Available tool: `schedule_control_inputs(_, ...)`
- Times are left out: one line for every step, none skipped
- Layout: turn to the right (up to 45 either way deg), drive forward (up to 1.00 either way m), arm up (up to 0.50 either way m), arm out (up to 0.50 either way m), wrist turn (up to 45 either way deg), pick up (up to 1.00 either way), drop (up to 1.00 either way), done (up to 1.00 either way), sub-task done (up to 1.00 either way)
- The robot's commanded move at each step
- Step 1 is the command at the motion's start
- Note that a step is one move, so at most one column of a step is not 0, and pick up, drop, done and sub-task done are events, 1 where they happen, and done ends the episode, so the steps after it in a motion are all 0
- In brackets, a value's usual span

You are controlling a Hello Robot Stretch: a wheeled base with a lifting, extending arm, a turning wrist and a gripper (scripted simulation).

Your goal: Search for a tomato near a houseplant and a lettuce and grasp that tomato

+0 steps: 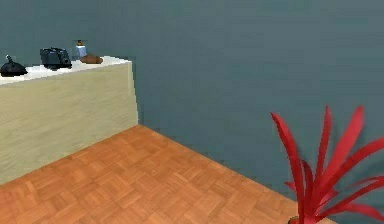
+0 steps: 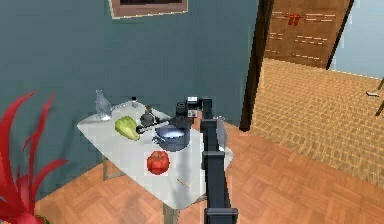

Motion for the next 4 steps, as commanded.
schedule_control_inputs(0.0,0.00,-0.30,0.00,0.0,0.00,0.00,0.00,0.00)
schedule_control_inputs(0.0,0.00,0.00,0.00,0.0,1.00,0.00,0.00,0.00)
schedule_control_inputs(0.0,0.00,0.10,0.00,0.0,0.00,0.00,0.00,0.00)
schedule_control_inputs(0.0,0.00,0.00,0.00,0.0,0.00,0.00,1.00,0.00)
